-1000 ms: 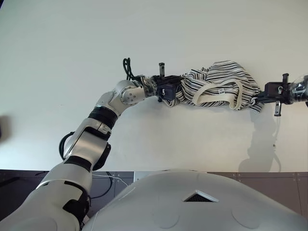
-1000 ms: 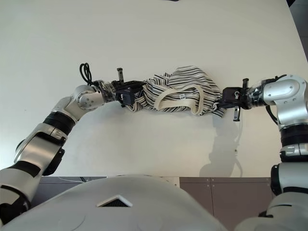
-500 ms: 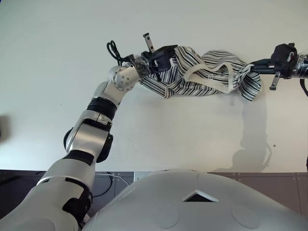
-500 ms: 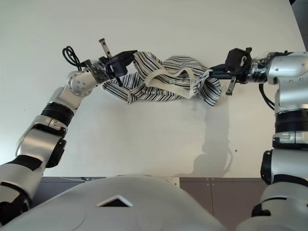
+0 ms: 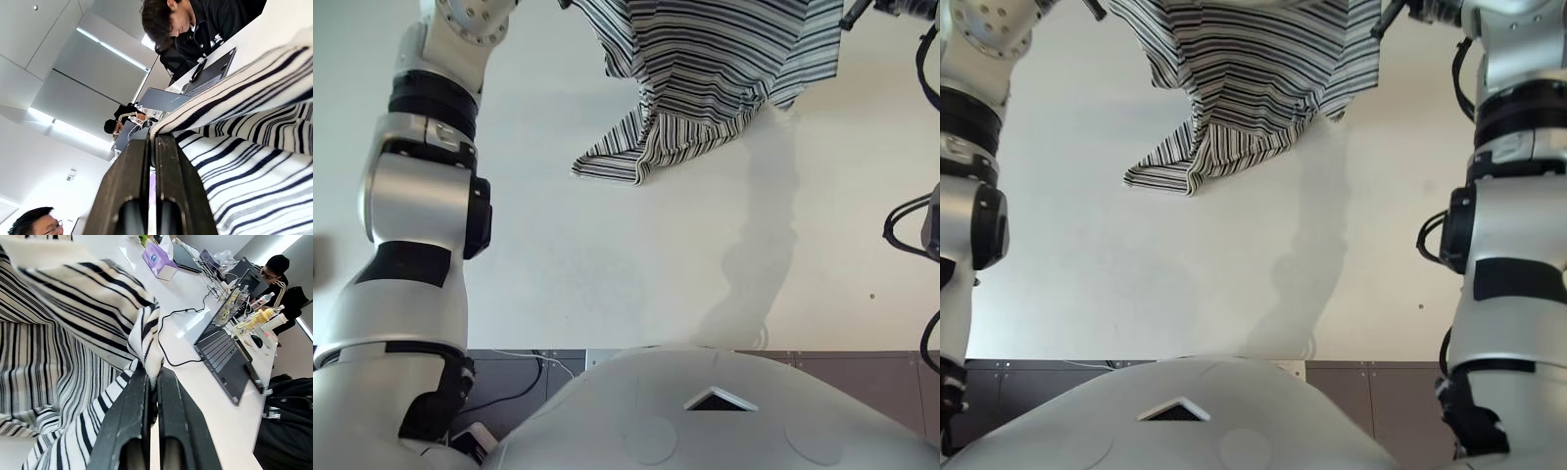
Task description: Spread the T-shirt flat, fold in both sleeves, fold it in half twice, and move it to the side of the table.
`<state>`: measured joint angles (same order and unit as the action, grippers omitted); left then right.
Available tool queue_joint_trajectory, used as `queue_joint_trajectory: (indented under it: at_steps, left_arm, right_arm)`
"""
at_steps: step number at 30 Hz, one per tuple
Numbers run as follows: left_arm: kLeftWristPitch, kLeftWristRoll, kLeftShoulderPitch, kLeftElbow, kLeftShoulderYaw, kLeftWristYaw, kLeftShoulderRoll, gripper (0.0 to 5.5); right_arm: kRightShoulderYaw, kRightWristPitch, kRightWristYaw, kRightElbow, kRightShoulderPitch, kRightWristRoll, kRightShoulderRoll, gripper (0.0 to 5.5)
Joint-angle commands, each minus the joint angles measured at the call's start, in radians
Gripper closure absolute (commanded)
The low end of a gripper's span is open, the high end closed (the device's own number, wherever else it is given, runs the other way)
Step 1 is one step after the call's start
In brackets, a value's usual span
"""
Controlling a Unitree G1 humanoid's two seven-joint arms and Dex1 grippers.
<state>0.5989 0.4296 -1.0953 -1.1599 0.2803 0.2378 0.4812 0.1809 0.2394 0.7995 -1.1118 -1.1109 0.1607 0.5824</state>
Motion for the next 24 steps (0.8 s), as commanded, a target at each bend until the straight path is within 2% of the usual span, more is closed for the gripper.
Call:
queue_joint_trajectory:
  at_steps: [1,8,16,24]
  left_arm:
    - [-0.022,0.092,-0.126,-0.086,0.054,-0.055,0.048,5.38]
    - [-0.064,0.173,-0.271,-0.154,0.099,-0.136,0.067,5.38]
    - [-0.106,0.21,-0.401,-0.183,0.119,-0.177,0.068,5.38]
    - [-0.096,0.219,-0.475,-0.191,0.117,-0.189,0.098,5.38]
  right_arm:
    - [0.038,0.034,-0.176,-0.132,-0.177,0.105,-0.034,5.4]
    - [0.04,0.036,-0.382,-0.214,-0.337,0.181,-0.071,5.4]
    - [0.041,0.04,-0.509,-0.232,-0.435,0.233,-0.085,5.4]
    - [0.032,0.058,-0.536,-0.238,-0.495,0.247,-0.08,5.4]
